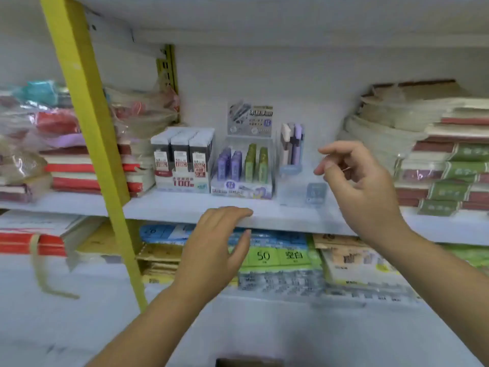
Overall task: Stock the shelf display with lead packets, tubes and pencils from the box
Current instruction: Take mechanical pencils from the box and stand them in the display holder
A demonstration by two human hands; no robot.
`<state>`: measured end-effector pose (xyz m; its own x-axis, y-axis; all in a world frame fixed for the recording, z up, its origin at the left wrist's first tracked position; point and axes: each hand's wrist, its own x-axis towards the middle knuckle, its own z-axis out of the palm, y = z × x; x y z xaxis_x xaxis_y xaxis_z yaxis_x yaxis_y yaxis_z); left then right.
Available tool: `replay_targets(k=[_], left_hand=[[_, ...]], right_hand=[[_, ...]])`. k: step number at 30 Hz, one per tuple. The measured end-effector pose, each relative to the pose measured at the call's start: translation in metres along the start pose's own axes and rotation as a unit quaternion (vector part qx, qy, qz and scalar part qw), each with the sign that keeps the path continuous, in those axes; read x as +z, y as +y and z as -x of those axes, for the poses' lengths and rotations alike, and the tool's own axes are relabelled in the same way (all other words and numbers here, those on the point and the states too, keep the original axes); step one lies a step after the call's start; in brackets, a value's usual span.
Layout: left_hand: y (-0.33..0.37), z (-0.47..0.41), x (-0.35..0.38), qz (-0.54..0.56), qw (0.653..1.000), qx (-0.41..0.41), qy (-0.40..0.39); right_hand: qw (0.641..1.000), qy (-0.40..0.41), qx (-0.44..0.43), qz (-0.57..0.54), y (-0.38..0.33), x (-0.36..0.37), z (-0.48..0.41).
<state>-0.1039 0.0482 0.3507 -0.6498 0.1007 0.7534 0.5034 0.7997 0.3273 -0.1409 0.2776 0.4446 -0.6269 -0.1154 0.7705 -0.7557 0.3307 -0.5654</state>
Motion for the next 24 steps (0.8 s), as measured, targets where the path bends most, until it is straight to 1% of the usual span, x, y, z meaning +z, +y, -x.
replay_targets(k=[2,4,5,7,9,10,12,13,15,19,21,22,24], left_hand=[[-0.017,0.055,0.001,-0.006,0.995,-0.045,-0.091],[-0.038,0.116,0.008,0.000,0.969,-0.144,-0.199],[-0.047,0.147,0.014,0.000,0.947,-0.198,-0.254],[-0.067,0.202,0.026,0.004,0.891,-0.296,-0.344],[-0.081,0.247,0.038,0.018,0.832,-0.372,-0.411],[-0.087,0.264,0.044,0.031,0.804,-0.409,-0.431],[-0.095,0.290,0.058,0.067,0.747,-0.477,-0.459],[-0.097,0.299,0.065,0.084,0.722,-0.499,-0.471],[-0.102,0.311,0.079,0.116,0.685,-0.526,-0.491],[-0.107,0.320,0.099,0.182,0.642,-0.580,-0.468],[-0.106,0.320,0.101,0.219,0.621,-0.600,-0.455],[-0.107,0.320,0.101,0.233,0.615,-0.603,-0.451],[-0.108,0.318,0.100,0.258,0.608,-0.606,-0.444]], right_hand=[[0.991,-0.084,0.090,-0.041,0.017,0.024,0.069],[0.959,-0.182,0.209,-0.059,0.046,0.057,0.145],[0.934,-0.228,0.269,-0.057,0.063,0.074,0.182],[0.880,-0.307,0.362,-0.028,0.096,0.107,0.250],[0.823,-0.361,0.439,-0.001,0.122,0.133,0.306],[0.795,-0.381,0.473,0.005,0.134,0.145,0.326],[0.744,-0.414,0.525,0.012,0.154,0.166,0.356],[0.725,-0.424,0.544,0.014,0.162,0.175,0.367],[0.694,-0.432,0.576,0.018,0.177,0.190,0.384],[0.649,-0.431,0.626,0.033,0.198,0.209,0.411],[0.634,-0.435,0.639,0.026,0.204,0.215,0.420],[0.632,-0.435,0.641,0.024,0.206,0.217,0.424],[0.640,-0.423,0.640,0.022,0.208,0.222,0.429]])
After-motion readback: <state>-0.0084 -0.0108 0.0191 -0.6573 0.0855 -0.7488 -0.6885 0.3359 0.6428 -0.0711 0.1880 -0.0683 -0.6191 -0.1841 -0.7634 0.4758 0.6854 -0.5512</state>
